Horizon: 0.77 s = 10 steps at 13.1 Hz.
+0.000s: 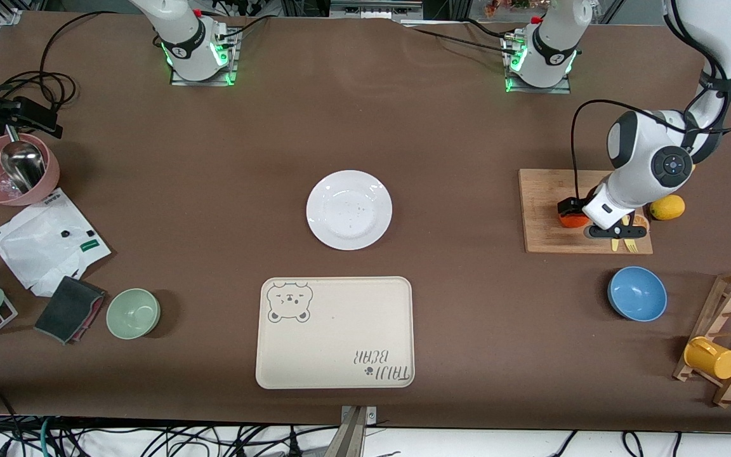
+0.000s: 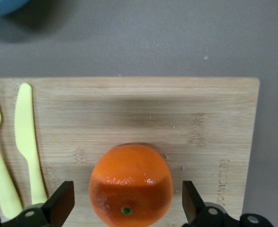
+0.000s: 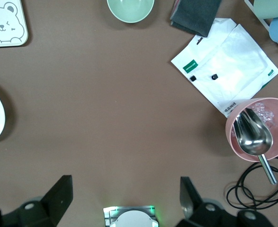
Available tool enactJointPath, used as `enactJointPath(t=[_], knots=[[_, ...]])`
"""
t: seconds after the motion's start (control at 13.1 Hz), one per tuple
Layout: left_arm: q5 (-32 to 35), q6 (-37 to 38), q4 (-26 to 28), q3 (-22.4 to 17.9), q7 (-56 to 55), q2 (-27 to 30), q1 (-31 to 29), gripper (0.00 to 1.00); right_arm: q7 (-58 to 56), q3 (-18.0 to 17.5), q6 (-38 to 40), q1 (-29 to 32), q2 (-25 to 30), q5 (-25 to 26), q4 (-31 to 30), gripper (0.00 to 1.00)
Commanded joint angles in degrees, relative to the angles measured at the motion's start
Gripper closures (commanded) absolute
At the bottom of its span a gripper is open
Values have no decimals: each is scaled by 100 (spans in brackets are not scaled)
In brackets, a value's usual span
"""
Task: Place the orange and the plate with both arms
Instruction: 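Lower the left gripper over the orange and close on it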
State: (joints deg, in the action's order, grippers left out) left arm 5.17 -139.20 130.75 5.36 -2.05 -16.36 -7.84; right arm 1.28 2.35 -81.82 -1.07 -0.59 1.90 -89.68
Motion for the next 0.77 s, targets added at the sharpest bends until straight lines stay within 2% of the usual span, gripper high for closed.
enactJointPath(t=[0.0,0.08,0.15,0.23,0.31,0.46,0.61,0.69], knots=[[177,-239,30,35,29,-236,-77,0,-320,-33,17,-33,-249,-58,12,0],[168,-239,30,44,29,-262,-104,7,-504,-33,8,-25,-284,-101,12,0],[168,-231,21,44,12,-254,-104,44,-636,-33,-9,-7,-319,-110,12,0],[159,-213,21,44,3,-263,-104,65,-803,-24,-1,2,-476,-110,12,0],[125,-178,12,44,11,-263,-104,79,-944,-7,25,10,-686,-119,21,0],[124,-108,-58,53,29,-175,-104,80,-1016,2,34,28,-794,-137,56,0],[89,399,-338,114,12,18,-25,81,-1033,-24,87,-16,-1012,-137,56,0],[28,689,-557,314,-50,62,-25,81,-1016,-24,122,-16,-1075,-146,47,0]])
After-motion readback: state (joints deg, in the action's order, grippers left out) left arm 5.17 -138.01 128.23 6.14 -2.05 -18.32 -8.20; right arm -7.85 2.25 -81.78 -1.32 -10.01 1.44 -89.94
